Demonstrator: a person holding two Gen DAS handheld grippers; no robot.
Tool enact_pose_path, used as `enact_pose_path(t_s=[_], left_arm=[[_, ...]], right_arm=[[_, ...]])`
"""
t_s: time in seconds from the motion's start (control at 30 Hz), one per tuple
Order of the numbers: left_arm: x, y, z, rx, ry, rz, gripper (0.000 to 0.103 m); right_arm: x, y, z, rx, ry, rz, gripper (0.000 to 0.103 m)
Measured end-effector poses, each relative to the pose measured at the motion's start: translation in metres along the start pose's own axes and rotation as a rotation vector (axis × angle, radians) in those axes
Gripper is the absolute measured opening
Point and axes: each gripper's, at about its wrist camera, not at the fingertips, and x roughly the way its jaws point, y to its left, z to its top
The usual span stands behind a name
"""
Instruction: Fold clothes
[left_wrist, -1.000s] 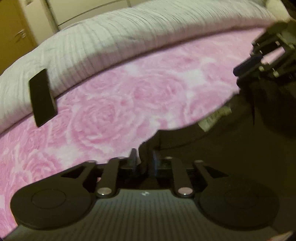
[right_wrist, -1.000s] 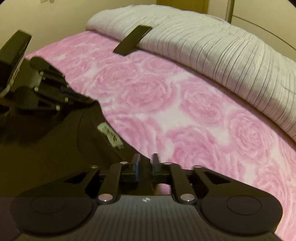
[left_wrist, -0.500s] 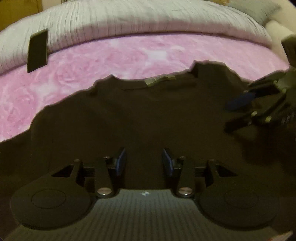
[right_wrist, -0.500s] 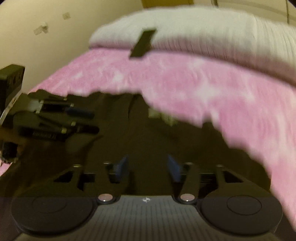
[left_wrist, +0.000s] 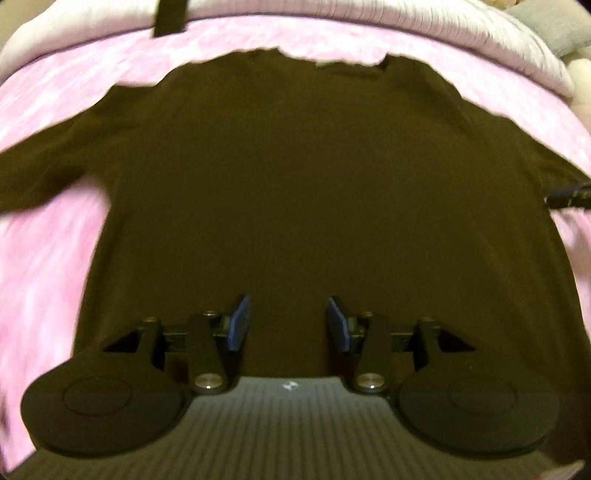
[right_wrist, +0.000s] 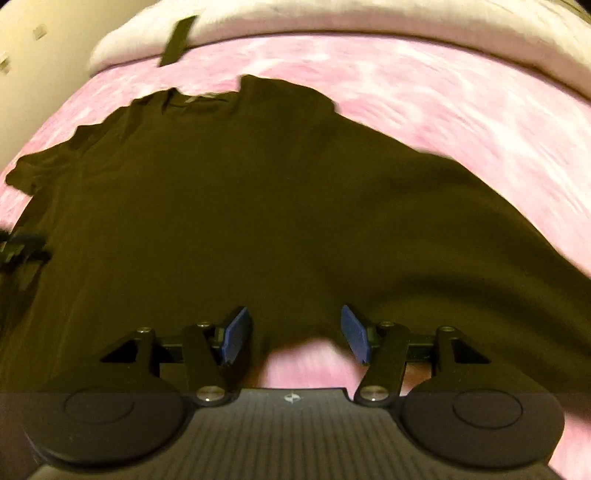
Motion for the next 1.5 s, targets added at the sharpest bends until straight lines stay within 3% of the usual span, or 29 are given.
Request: enact_pose_path(t_s=[0.23,0.37,0.5,0.67,0.8,0.9,1.0,1.07,1.23,1.27,1.3,1.33,1.37,1.47,1.5], left_arm=[[-0.082,-0.02,-0.087,-0.059,0.087,0.041,0.049],[-0.135,-0.029,-0.119,-0.096,0.074,0.071,0.052],[-0.186,-0.031,-0.144,-0.12,0.056,0.103,0.063],[-0.22,-0.023,-0.172,-0.14,0.07,0.134,0.065],[-0.217,-0.017,-0.182,-0.127,0.08,0.114,0.074],[-0.2,0.002,-0.186,-0.098,0.088,0.108,0.074],[-0.182,0.038,-0.186,-0.111,0.091,0.089,0.074],[-0.172,0.064,-0.186,-0.121,0.091,0.07,0.074],[-0.148,0.112,-0.186,-0.081,0.116,0.018,0.073],[-0.144,0.116,-0.185,-0.057,0.124,0.007,0.073],[-0.141,0.119,-0.184,-0.037,0.13,-0.004,0.072],[-0.138,0.123,-0.183,-0.017,0.137,-0.015,0.072],[-0.138,0.126,-0.182,-0.009,0.138,-0.033,0.072],[-0.138,0.135,-0.18,0.008,0.142,-0.073,0.072],[-0.138,0.138,-0.179,0.011,0.145,-0.085,0.072]], right_arm=[[-0.073,-0.013,-0.07,0.172,-0.007,0.009,0.06],[-0.116,0.006,-0.104,0.176,-0.005,0.044,0.066],[-0.152,0.027,-0.133,0.166,0.012,0.079,0.066],[-0.176,0.055,-0.162,0.16,0.048,0.107,0.066],[-0.177,0.088,-0.177,0.142,0.073,0.149,0.066],[-0.163,0.106,-0.197,0.153,0.122,0.179,0.066],[-0.147,0.099,-0.223,0.288,0.143,0.153,0.064],[-0.139,0.093,-0.228,0.362,0.104,0.147,0.05],[-0.117,0.077,-0.234,0.542,-0.006,0.129,0.046],[-0.11,0.074,-0.232,0.573,-0.006,0.128,0.041],[-0.102,0.072,-0.23,0.602,-0.001,0.128,0.033],[-0.1,0.07,-0.228,0.605,0.009,0.105,0.006],[-0.098,0.067,-0.226,0.602,0.02,0.076,0.0],[-0.121,0.07,-0.221,0.573,-0.026,-0.051,0.0],[-0.129,0.071,-0.219,0.562,-0.043,-0.094,0.005]])
